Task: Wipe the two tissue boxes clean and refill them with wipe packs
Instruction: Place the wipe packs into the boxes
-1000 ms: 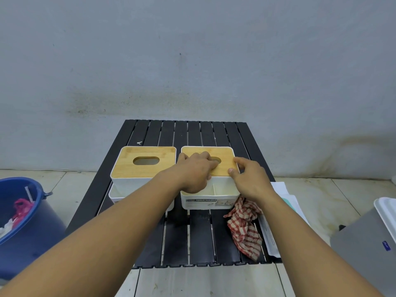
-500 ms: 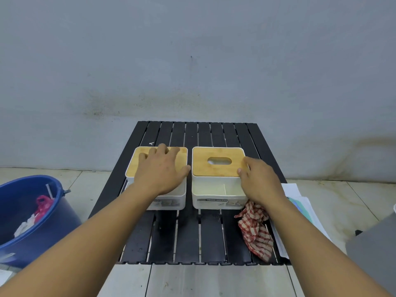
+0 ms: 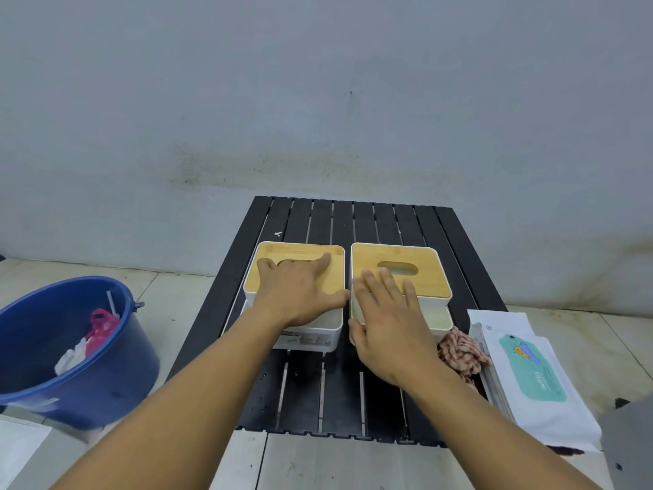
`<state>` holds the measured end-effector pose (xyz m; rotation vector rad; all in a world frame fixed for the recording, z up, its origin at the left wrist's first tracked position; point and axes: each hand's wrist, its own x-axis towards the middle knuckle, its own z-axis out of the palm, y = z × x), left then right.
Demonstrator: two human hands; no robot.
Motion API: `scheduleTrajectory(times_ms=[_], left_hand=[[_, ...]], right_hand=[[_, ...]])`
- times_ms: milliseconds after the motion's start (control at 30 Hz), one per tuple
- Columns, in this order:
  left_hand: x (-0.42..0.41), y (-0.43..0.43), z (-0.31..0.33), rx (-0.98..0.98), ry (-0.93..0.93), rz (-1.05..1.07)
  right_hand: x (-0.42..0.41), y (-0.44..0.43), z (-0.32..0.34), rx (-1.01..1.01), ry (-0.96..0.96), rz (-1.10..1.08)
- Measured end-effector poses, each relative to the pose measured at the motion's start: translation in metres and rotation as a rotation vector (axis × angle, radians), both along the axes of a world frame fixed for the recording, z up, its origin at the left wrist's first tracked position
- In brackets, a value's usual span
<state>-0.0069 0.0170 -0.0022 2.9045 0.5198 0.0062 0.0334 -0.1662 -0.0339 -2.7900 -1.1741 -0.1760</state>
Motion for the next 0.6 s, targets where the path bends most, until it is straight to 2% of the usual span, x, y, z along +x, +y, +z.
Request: scheduleTrajectory(times_ms=[133,300,367,467,600], left_hand=[[-0.001,-0.002,0.006,-0.054,-0.001,-0.009],[-0.002,0.001,0.021,-0.232,-0.045,0.014],[-0.005,0.004,0.031,-0.344,-0.118,0.024],[-0.014,0.019,0.047,-0.551,-0.334,0.066],[-0.031,0.046,0.065,-0.796,-0.615,0.227]], right_hand=[[0.000,-0.001,-0.004,0.023,-0.015,-0.001],[-0.003,0.009,0.003,0.077,0.011,-0.039],[-0.004,0.015,0.005,0.063,0.026,-0.024],[-0.004,0.026,0.004,0.028,-0.008,-0.002],[-0.002,0.035,-0.002,0.042,-0.053,-0.034]])
